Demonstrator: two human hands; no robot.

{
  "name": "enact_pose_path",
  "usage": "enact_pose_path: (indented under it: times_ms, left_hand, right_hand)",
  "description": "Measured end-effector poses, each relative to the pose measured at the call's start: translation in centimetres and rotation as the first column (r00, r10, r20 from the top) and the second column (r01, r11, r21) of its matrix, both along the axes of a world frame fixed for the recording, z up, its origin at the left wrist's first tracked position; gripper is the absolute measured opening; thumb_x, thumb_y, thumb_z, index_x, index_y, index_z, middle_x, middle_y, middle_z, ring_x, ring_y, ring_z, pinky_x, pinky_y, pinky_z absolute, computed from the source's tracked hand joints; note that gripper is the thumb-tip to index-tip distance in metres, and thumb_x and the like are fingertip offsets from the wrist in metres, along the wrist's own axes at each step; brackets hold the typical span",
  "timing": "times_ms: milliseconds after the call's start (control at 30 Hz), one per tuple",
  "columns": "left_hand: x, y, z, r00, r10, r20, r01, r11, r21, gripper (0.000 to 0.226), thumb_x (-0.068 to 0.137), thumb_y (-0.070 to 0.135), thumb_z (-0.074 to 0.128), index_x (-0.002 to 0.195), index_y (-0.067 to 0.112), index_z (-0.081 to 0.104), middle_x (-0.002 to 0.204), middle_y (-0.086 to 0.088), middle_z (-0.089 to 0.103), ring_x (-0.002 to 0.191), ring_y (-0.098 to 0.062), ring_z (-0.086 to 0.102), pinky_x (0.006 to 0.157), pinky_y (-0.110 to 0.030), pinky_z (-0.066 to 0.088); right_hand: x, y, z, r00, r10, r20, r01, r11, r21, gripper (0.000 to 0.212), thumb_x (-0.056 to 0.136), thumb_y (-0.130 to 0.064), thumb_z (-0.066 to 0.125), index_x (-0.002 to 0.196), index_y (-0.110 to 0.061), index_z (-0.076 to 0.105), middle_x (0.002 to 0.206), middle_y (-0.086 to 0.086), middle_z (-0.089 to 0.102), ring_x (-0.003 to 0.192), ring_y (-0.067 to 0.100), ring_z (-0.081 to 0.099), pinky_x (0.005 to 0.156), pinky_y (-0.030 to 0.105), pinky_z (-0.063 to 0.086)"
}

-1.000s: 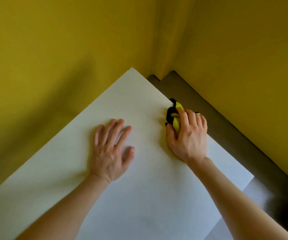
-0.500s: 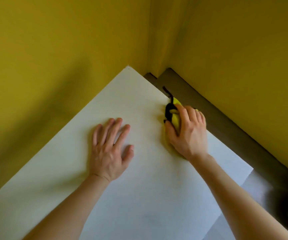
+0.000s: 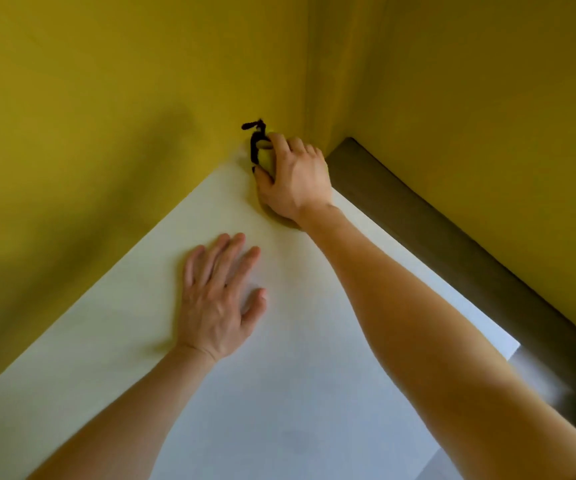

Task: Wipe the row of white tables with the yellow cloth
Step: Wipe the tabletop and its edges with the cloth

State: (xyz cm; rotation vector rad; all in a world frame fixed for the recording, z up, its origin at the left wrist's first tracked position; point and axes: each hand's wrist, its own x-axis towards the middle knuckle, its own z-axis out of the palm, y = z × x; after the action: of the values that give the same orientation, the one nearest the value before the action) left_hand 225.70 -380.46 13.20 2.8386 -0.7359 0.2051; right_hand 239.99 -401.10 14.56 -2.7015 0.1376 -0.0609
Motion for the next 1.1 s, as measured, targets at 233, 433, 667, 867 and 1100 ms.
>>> enact_pose_path:
  times_ms: [233, 433, 667, 867, 1100]
  left_hand:
    - [-0.2, -0.2, 0.4, 1.000, -0.008, 0.011, 0.008, 1.000, -0.001, 0.060, 0.104, 0.047, 0.056, 0.155, 0.016, 0.060, 0.171, -0.010, 0.044, 0.158, -0.035, 0.042, 0.124, -0.065, 0.032]
    - [-0.1, -0.3, 0.5, 1.000, -0.023, 0.016, 0.023, 0.999, 0.022, 0.060, 0.105, 0.046, 0.054, 0.158, 0.018, 0.057, 0.172, -0.010, 0.043, 0.159, -0.034, 0.040, 0.124, -0.064, 0.031]
    - [-0.4, -0.4, 1.0, 0.999, -0.052, 0.000, 0.050, 0.974, 0.221, 0.055, 0.114, 0.042, 0.038, 0.165, 0.025, 0.046, 0.175, -0.015, 0.033, 0.163, -0.038, 0.030, 0.128, -0.063, 0.028]
    - [-4.0, -4.0, 2.6, 0.995, 0.062, -0.079, -0.046, 0.981, 0.189, 0.052, 0.110, 0.035, 0.038, 0.157, 0.020, 0.054, 0.169, -0.015, 0.041, 0.158, -0.038, 0.036, 0.125, -0.063, 0.030]
    - [-17.3, -12.4, 2.1, 0.908, -0.407, -0.099, 0.399, 0.912, -0.092, 0.046, 0.106, 0.028, 0.060, 0.150, 0.013, 0.064, 0.155, -0.019, 0.056, 0.149, -0.042, 0.050, 0.123, -0.065, 0.034]
  right_hand:
    - [-23.7, -12.8, 1.6, 0.979, -0.203, -0.032, 0.202, 0.978, -0.048, 0.051, 0.096, -0.043, 0.071, 0.138, -0.016, 0.059, 0.116, 0.005, 0.067, 0.109, 0.033, 0.062, 0.104, 0.043, 0.044]
    - [-12.0, -5.7, 0.0, 0.993, -0.120, 0.007, 0.120, 0.989, -0.086, 0.051, 0.095, -0.049, 0.062, 0.132, -0.014, 0.063, 0.114, 0.010, 0.070, 0.106, 0.039, 0.065, 0.103, 0.048, 0.043]
    - [-9.3, -4.5, 0.1, 0.995, -0.082, 0.063, 0.084, 0.996, -0.031, 0.055, 0.097, -0.056, 0.057, 0.138, -0.019, 0.061, 0.116, 0.009, 0.068, 0.111, 0.037, 0.064, 0.104, 0.046, 0.042]
    - [-28.1, -14.6, 0.0, 0.949, -0.300, 0.094, 0.302, 0.953, -0.007, 0.050, 0.097, -0.051, 0.062, 0.134, -0.018, 0.061, 0.109, 0.006, 0.064, 0.103, 0.034, 0.061, 0.103, 0.046, 0.044]
    - [-33.3, -13.9, -1.0, 0.700, -0.704, 0.121, 0.649, 0.698, 0.302, 0.053, 0.091, -0.034, 0.073, 0.140, -0.015, 0.061, 0.125, 0.005, 0.066, 0.118, 0.032, 0.060, 0.110, 0.046, 0.045]
